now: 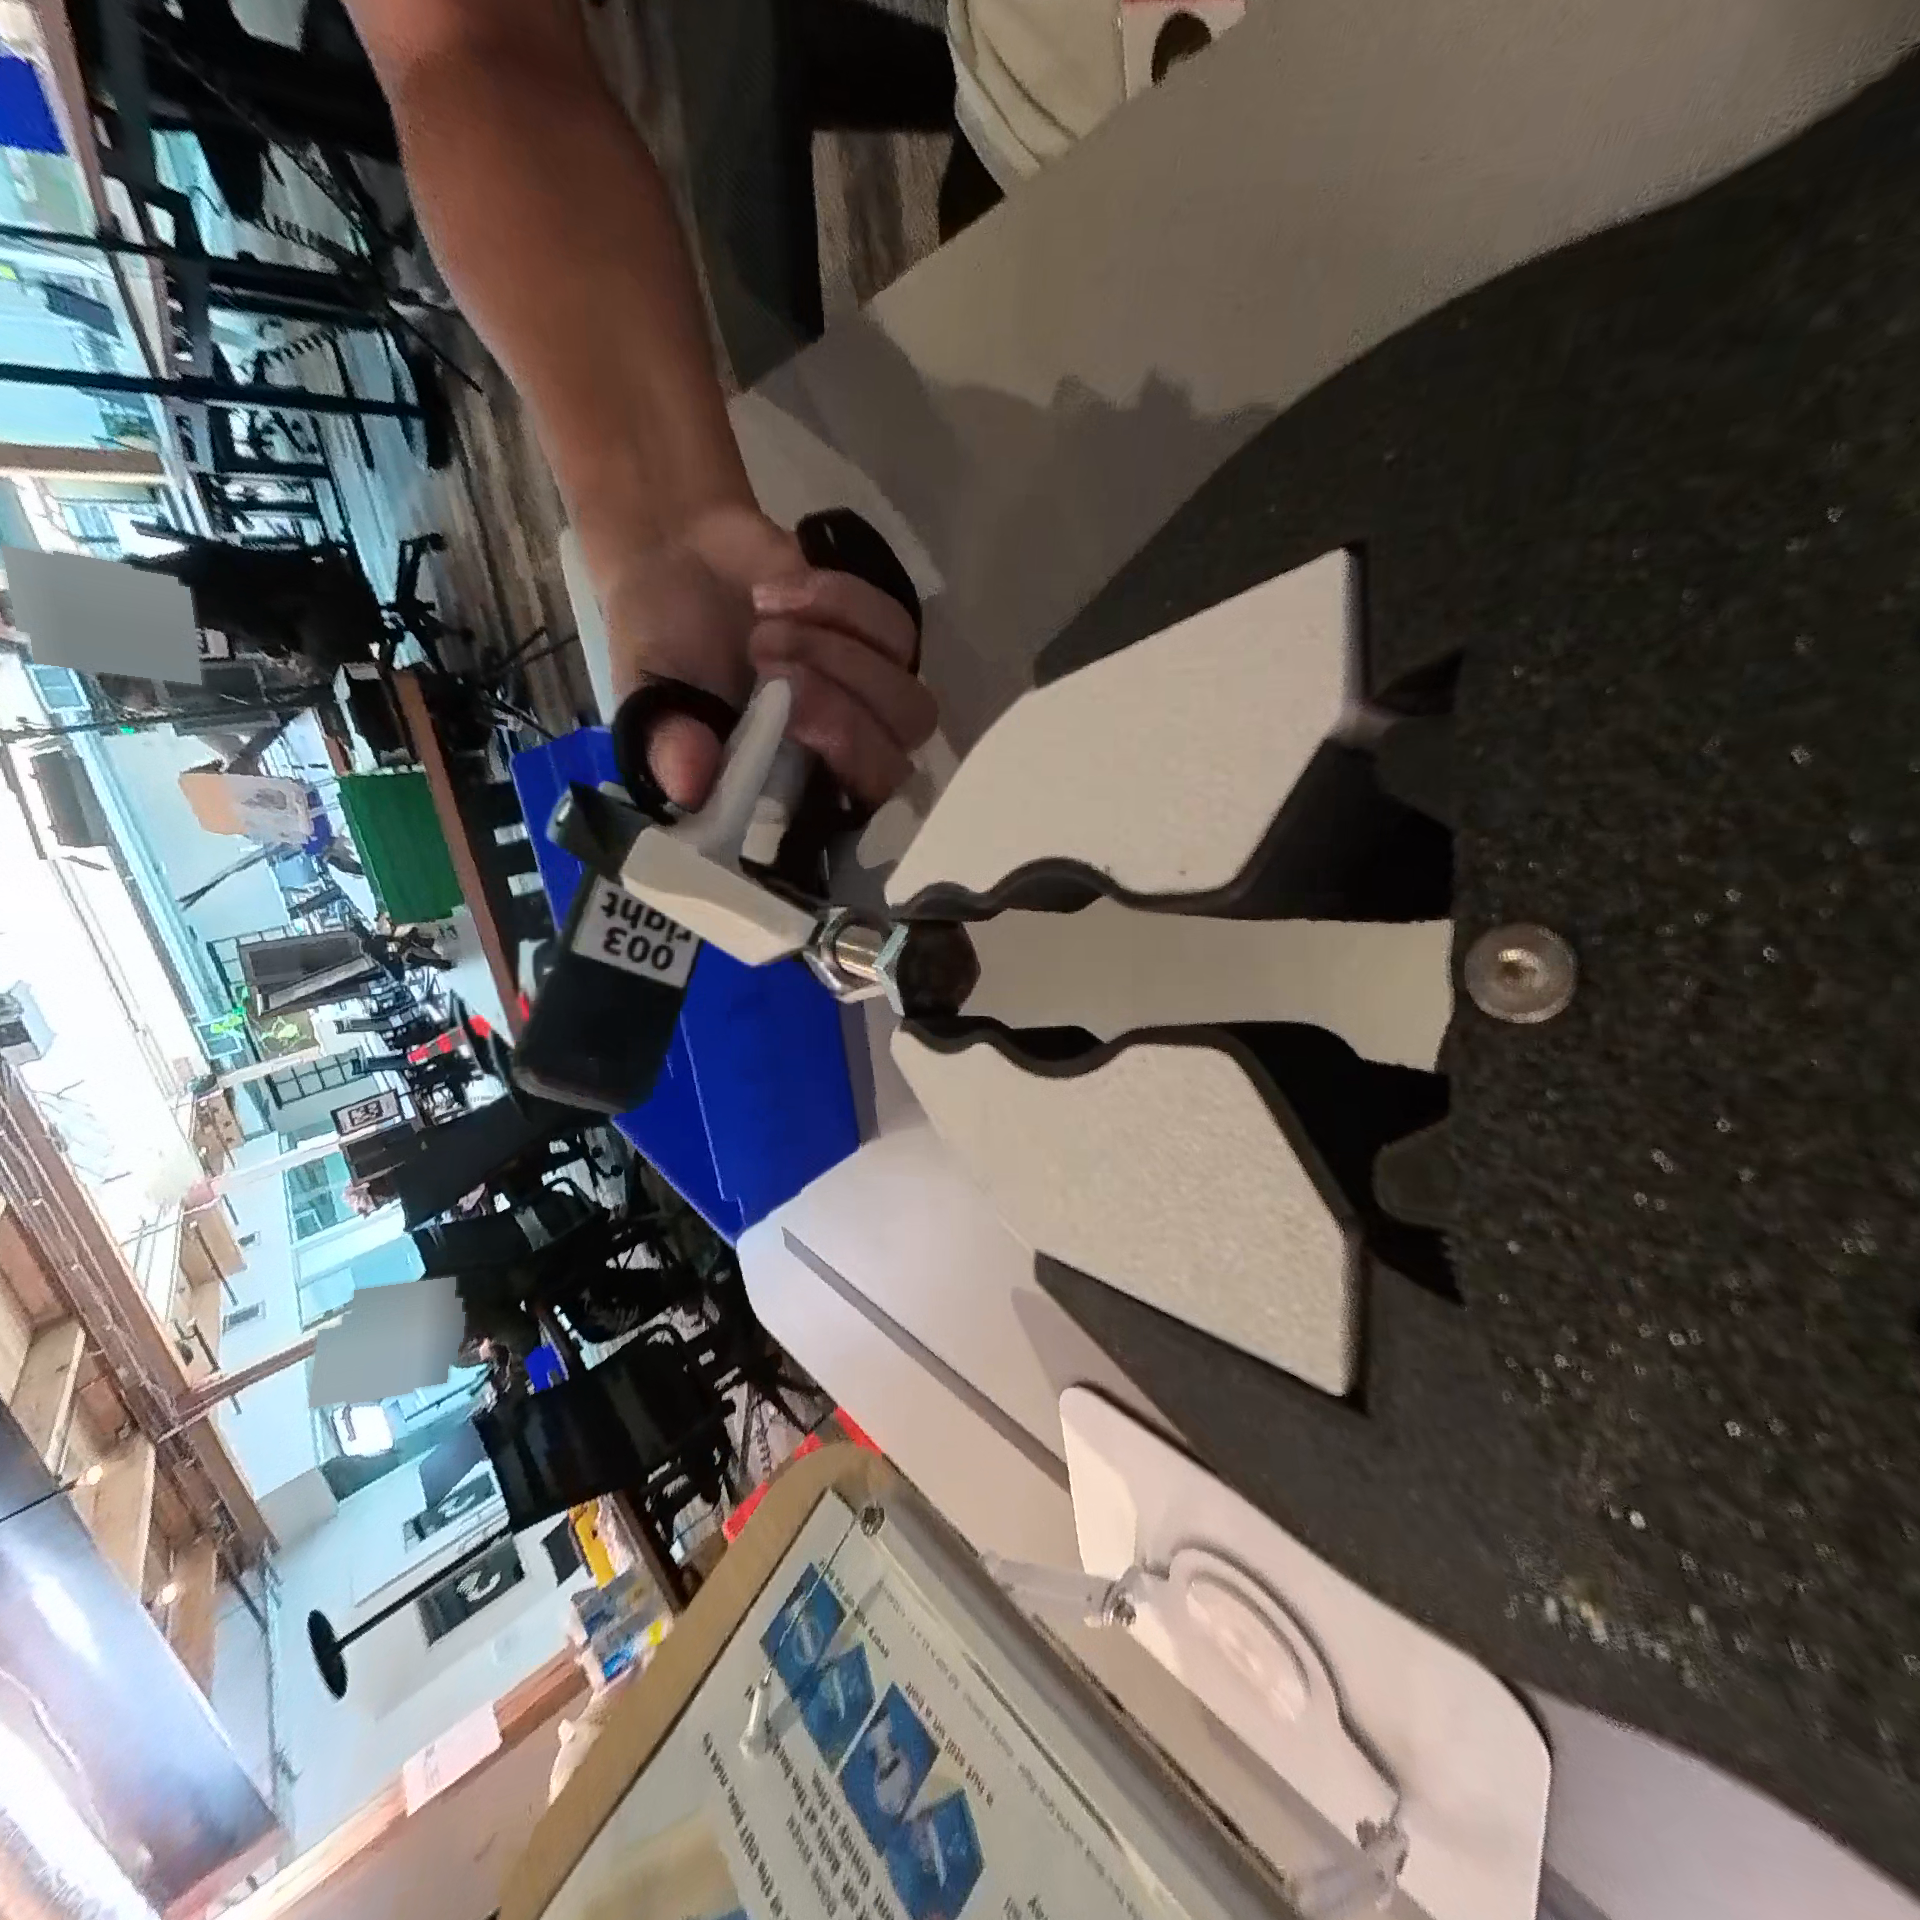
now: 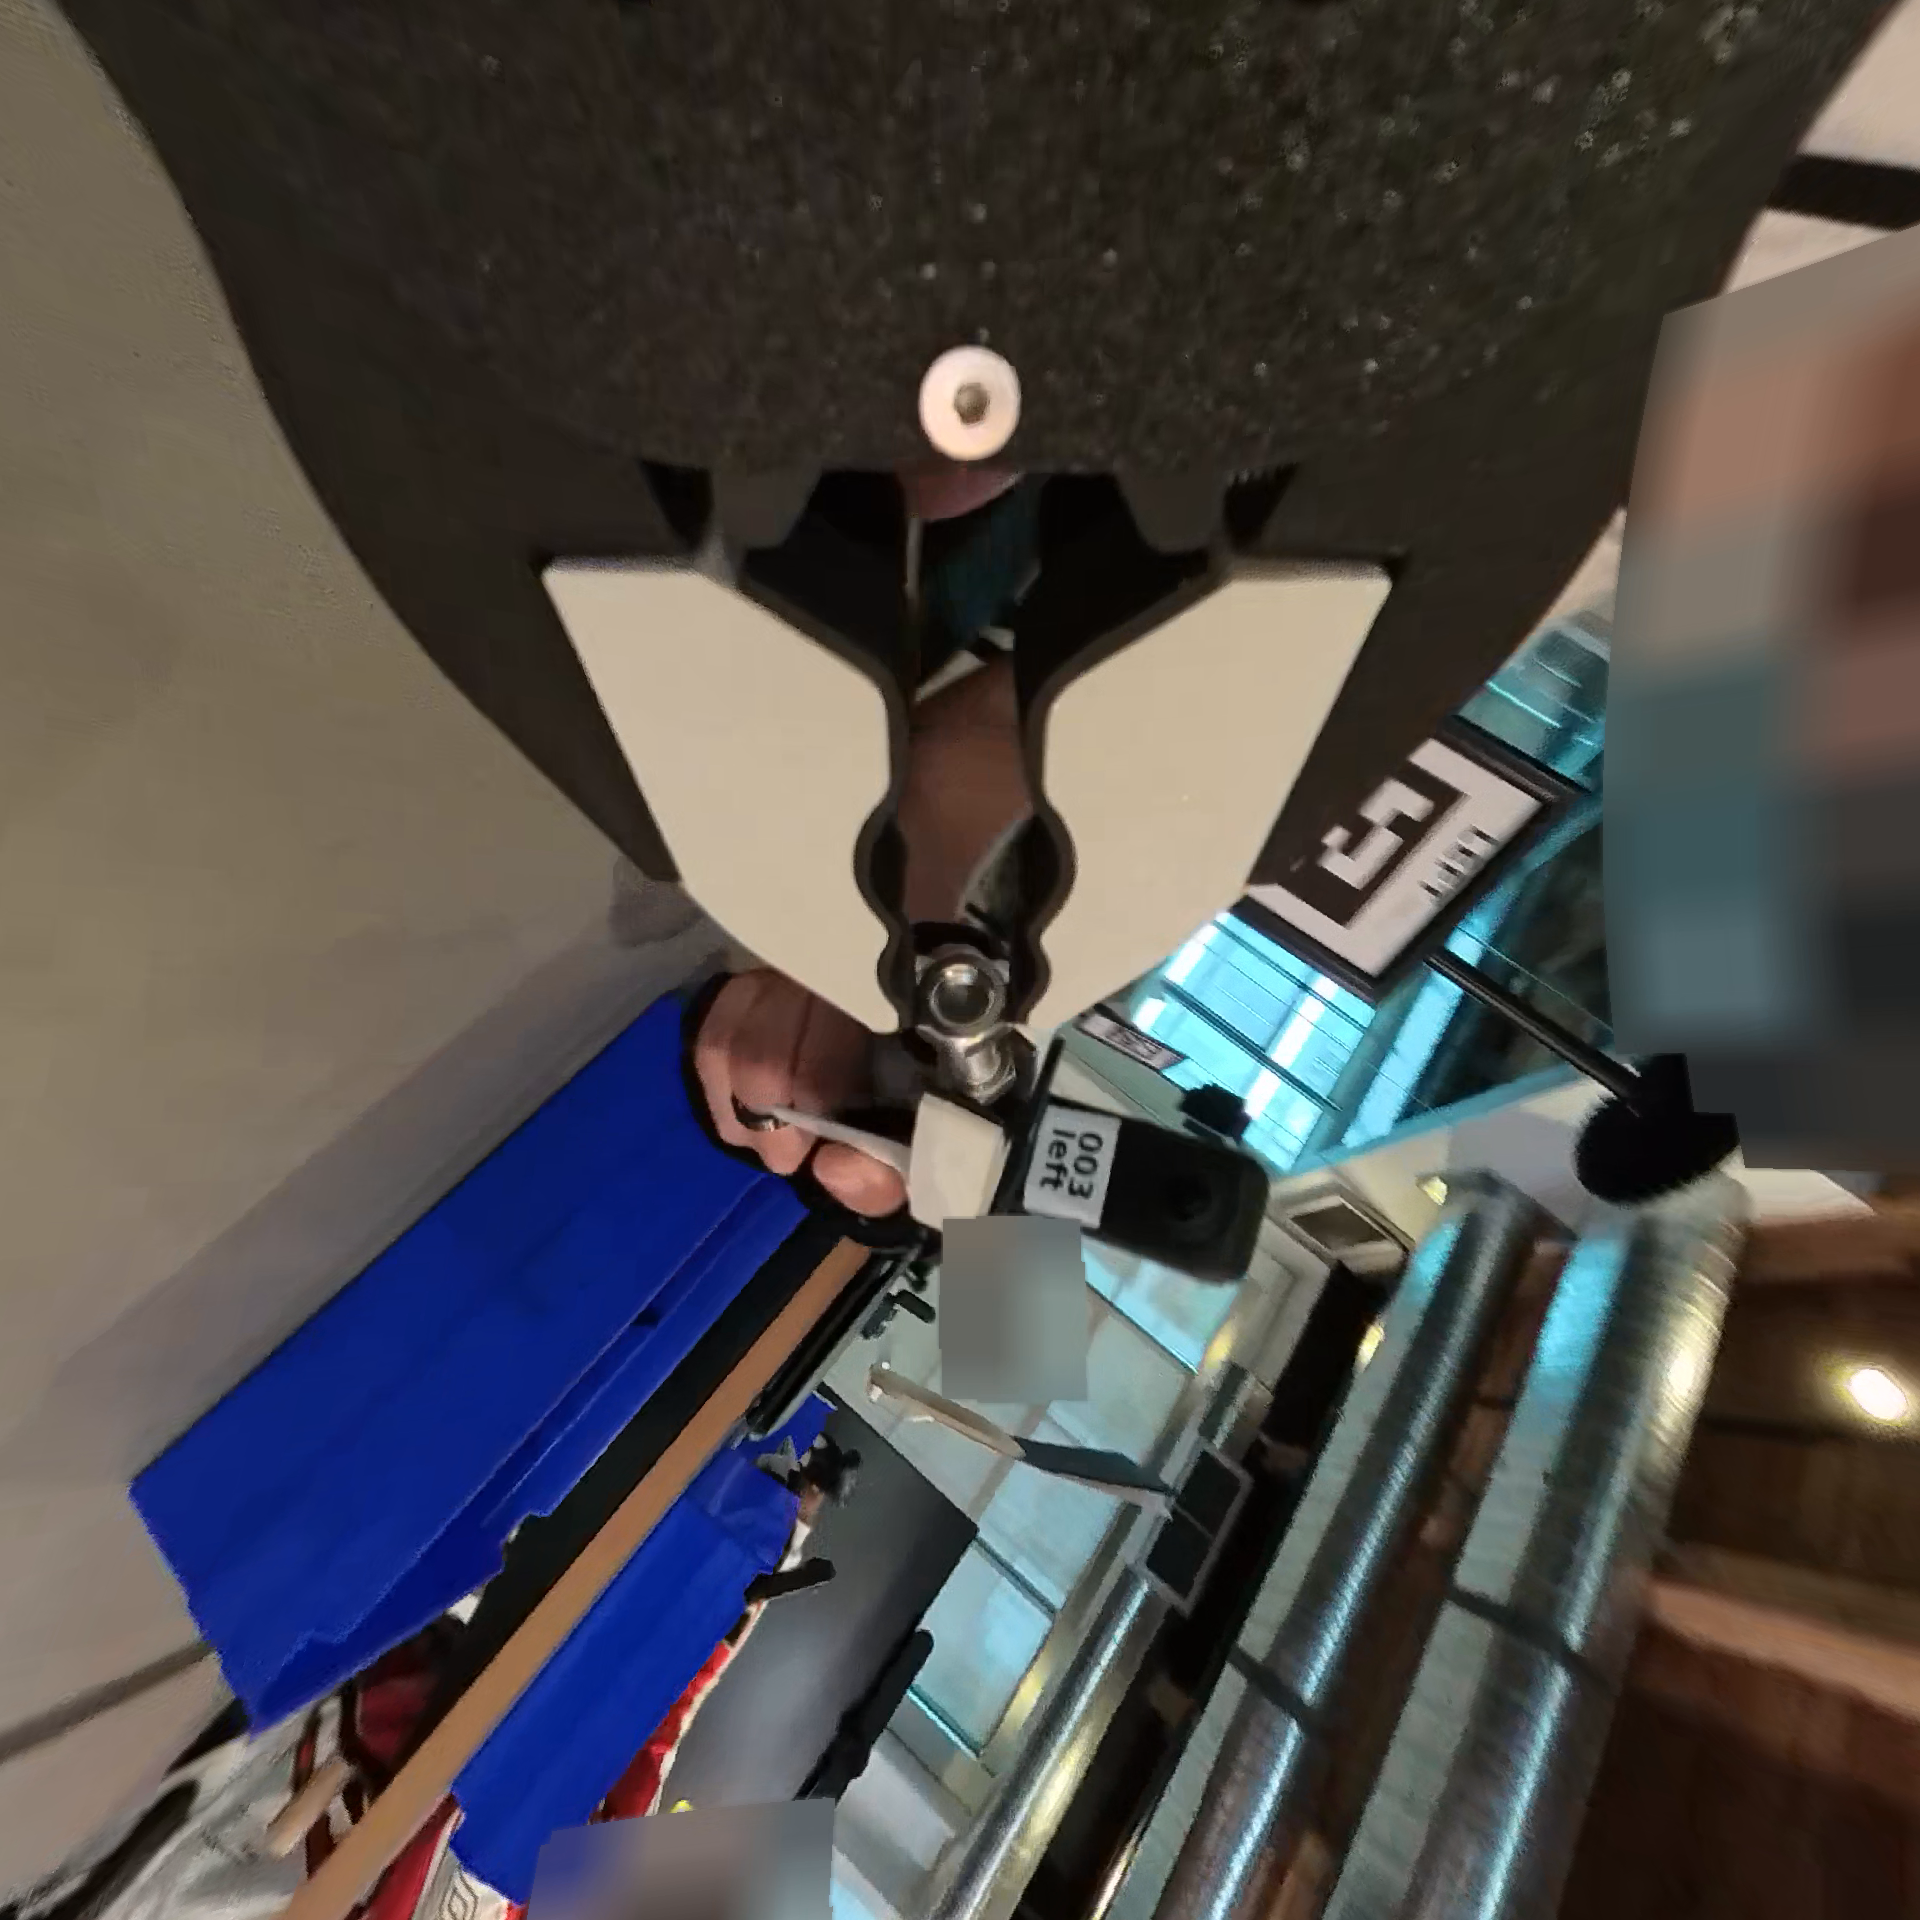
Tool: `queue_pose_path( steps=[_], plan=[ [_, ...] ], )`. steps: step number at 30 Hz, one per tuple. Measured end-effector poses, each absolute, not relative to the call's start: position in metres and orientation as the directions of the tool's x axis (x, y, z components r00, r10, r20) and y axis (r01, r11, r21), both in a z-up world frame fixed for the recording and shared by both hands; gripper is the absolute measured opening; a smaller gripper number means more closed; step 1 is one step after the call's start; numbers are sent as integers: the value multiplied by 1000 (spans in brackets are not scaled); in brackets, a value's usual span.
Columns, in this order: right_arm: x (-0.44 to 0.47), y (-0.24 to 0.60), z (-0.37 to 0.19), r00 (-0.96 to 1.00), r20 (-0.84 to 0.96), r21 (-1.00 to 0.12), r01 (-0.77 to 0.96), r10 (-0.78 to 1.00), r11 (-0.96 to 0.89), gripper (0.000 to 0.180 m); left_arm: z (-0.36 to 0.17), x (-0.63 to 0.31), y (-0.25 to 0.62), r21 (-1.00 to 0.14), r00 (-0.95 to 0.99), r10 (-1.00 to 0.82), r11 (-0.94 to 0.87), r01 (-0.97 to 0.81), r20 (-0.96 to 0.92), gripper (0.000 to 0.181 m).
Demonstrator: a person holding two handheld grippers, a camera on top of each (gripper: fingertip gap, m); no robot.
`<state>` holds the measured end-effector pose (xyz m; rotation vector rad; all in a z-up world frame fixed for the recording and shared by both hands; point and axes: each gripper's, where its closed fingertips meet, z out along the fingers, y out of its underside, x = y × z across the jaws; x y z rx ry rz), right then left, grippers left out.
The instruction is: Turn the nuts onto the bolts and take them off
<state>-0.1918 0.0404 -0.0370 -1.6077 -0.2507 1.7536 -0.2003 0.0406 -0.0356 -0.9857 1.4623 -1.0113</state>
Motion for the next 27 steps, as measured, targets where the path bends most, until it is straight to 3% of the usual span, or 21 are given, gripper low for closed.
queue_pose_path(
  steps=[6, 12, 18, 23, 27],
  plan=[
    [-191, 43, -40, -131, -910, -309, -415, 392, -856, 17, -37, -199, 41, -913, -58, -916, 400, -76, -396, 17],
    [-189, 44, -41, -201, -937, -197, -371, 286, -907, 17, -38, -197, 42, -905, -46, -909, 417, -86, -414, 17],
    [-193, 43, -30, -222, -924, -221, -352, 311, -909, 17, -29, -200, 45, -939, -41, -939, 343, -27, -342, 17],
    [-197, 43, -40, -172, -940, -233, -303, 293, -924, 18, -38, -203, 48, -941, -70, -943, 330, -77, -325, 17],
    [-197, 40, -41, -65, -888, -428, -244, 455, -870, 17, -38, -203, 44, -965, -120, -962, 254, -71, -245, 17]
  ],
)
